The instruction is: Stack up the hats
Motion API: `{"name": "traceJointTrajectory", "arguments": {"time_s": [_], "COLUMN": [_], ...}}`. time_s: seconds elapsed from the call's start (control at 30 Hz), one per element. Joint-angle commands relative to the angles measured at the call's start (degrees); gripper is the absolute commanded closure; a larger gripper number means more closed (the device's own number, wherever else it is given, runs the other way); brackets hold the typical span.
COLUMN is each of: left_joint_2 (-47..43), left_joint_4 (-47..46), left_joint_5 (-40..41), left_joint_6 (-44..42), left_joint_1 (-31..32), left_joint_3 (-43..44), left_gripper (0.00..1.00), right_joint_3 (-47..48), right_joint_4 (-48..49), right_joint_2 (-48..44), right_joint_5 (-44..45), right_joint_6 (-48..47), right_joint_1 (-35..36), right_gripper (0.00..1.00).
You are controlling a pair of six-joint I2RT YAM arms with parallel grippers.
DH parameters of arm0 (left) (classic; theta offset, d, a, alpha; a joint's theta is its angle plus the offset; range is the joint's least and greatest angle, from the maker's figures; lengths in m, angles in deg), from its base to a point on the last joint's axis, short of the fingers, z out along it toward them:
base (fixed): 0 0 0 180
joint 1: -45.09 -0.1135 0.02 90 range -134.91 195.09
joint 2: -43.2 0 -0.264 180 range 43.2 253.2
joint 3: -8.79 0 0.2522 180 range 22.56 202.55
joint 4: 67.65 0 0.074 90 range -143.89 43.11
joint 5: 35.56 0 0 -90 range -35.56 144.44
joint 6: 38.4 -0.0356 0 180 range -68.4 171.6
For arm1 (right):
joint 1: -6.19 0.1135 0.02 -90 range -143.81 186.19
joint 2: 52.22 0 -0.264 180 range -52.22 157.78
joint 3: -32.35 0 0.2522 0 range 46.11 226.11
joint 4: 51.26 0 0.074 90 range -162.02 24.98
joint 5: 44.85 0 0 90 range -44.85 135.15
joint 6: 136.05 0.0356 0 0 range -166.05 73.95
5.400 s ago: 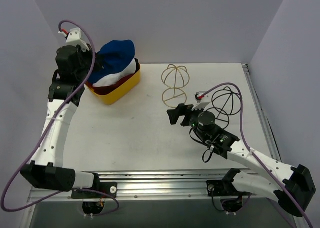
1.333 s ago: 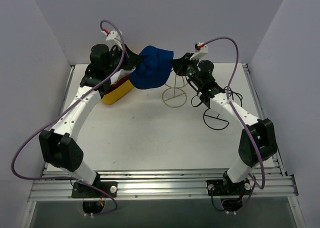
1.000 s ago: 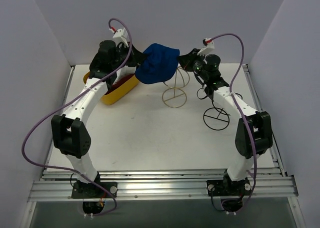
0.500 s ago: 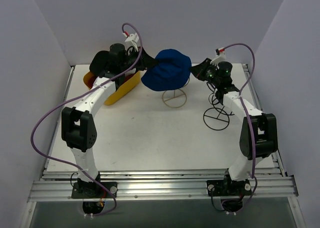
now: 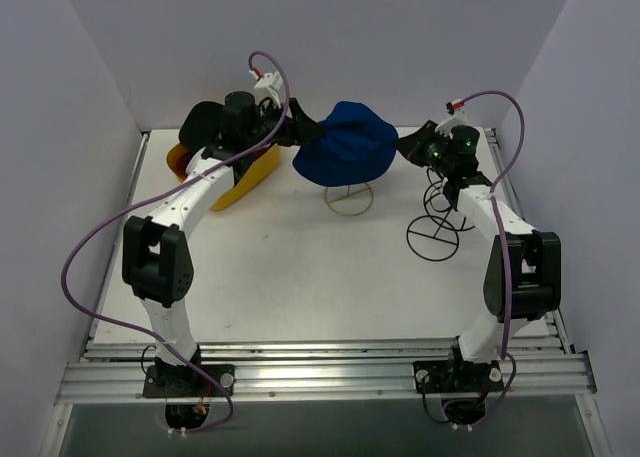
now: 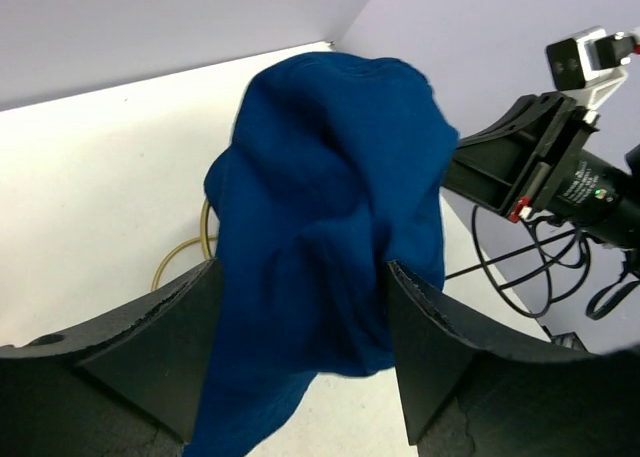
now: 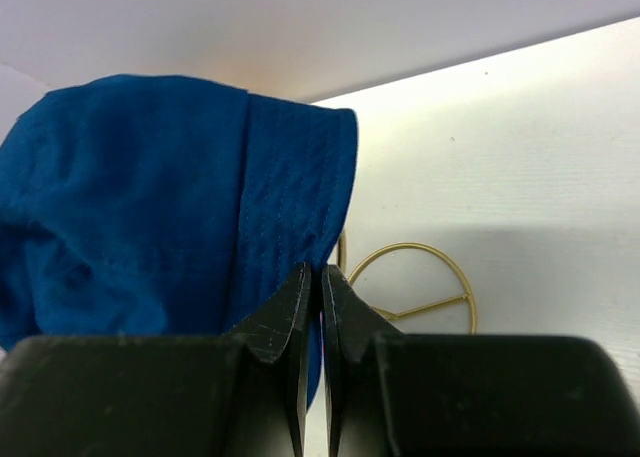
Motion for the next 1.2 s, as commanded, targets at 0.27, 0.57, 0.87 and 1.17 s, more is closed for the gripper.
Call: {"name": "traceJointTrajectory", "arguments": {"time_s": [0.27,0.57,0.87,1.17], "left_joint_2": [-6.3,-7.3,-3.2,8.4], "left_joint_4": [2.1,-3.5,-6.1,-3.3], "left_joint_5": [8.4,-0.4,-10.4,-12.5], "left_joint_6": [-1.6,3.1,4.7,5.2], "left_joint_1": [-1.3,-5.0,-5.0,-3.7], "left_joint_3": [-5.2,-11.0,-8.8,3.1], "left_gripper": [0.24,0.2,0.21,0.21], "right_joint_3": [1.7,6.9,7.6,11.6], "right_joint_4": [-3.7,-8.9,-6.6,-5.1], "right_joint_2": [-0.3,3.6,3.5,5.2], "right_joint_5": [-1.4,0.1,-2.6,-4.4], "right_joint_6": [-3.1,-3.6,-3.1,-1.7], "right_joint_1": [-2.4,-5.1,-5.9,-5.3], "right_gripper": [1.0,1.0,1.0,1.0]}}
